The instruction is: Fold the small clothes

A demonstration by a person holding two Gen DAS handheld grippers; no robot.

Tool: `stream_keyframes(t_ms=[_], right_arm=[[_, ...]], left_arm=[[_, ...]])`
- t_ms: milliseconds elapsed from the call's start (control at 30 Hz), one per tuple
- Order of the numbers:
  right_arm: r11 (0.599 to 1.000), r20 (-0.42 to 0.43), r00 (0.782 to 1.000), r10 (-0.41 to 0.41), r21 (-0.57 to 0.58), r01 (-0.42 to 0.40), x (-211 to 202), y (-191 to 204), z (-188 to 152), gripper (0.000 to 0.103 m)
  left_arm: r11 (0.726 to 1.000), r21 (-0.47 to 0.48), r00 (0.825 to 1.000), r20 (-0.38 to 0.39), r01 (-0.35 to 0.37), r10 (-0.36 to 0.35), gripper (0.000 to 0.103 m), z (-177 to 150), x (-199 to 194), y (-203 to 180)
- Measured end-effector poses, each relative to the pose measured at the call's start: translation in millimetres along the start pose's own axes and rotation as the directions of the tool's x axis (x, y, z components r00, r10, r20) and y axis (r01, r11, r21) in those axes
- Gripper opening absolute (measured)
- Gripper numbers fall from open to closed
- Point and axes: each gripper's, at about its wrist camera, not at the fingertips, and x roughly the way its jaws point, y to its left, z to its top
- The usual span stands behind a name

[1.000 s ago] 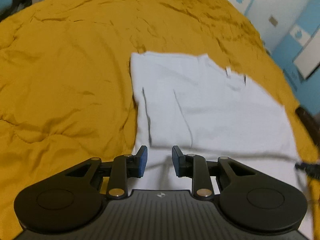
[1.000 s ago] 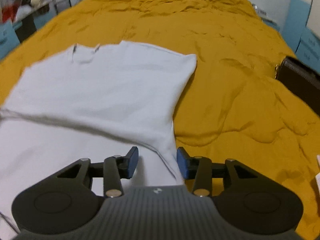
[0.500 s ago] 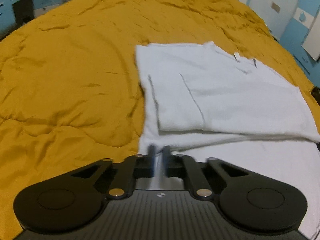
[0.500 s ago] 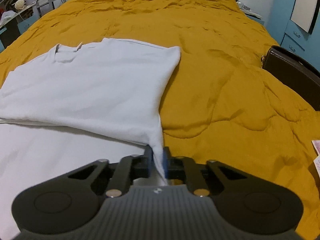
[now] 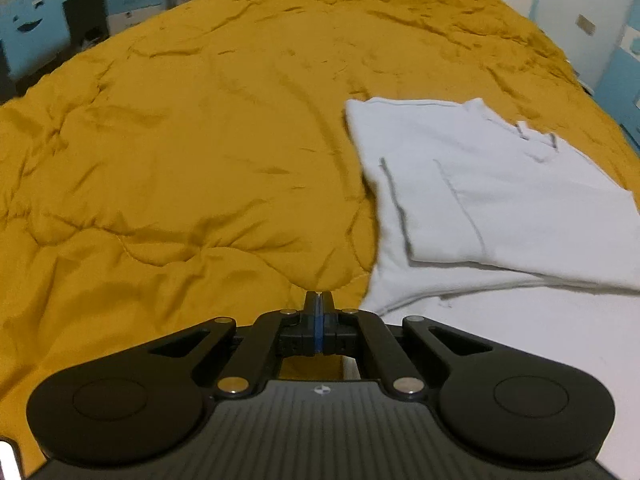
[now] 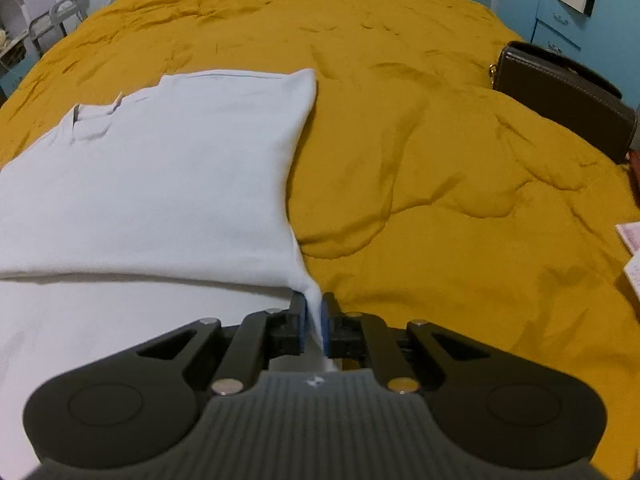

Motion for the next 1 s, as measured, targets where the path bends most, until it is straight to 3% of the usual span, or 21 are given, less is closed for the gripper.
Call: stream_keyframes(t_ms=[100, 200, 333, 467, 567, 667, 933, 1000], right_arm=[[0.998, 0.008, 1.000, -0.006, -0.056, 0.006, -21, 2, -4, 0.007], [0.995, 0.016, 0.999, 0.032, -0.094, -0.030, -50, 1, -12, 0.007], [0.984, 0.043, 0.996, 0.084, -0.159, -0.076, -95, 4, -23, 0.008], [0.965, 0.056, 0.987, 0.148, -0.225, -0.132, -136, 12, -39, 0.010], [0.936, 0.077, 0.983, 0.165, -0.327, -0.131, -165, 29, -64, 0.019], [0.902, 0.091, 0.979, 0.184, -0.411, -0.132, -190, 44, -91, 0.019], [0.872, 0.088, 0.968, 0.237, -0.458, -0.172, -224, 52, -157, 0.025], [0.863, 0.079, 0.966, 0.245, -0.473, -0.180, -226, 53, -173, 0.027]], left_arm=[[0.998, 0.061, 1.000, 0.008, 0.025, -0.026, 0.005, 4, -18, -8], [0.989, 0.134, 0.998, 0.033, 0.055, -0.060, 0.006, 6, -44, -22], [0.966, 0.242, 0.993, 0.052, 0.089, -0.105, 0.015, 2, -80, -45], [0.938, 0.329, 0.989, 0.053, 0.111, -0.136, 0.017, -12, -111, -64], [0.907, 0.396, 0.983, 0.047, 0.143, -0.175, 0.019, -29, -132, -76], [0.871, 0.458, 0.977, 0.028, 0.177, -0.214, 0.022, -48, -147, -84], [0.764, 0.603, 0.967, -0.052, 0.229, -0.248, 0.027, -108, -165, -99], [0.737, 0.634, 0.966, -0.067, 0.234, -0.250, 0.033, -122, -168, -103]])
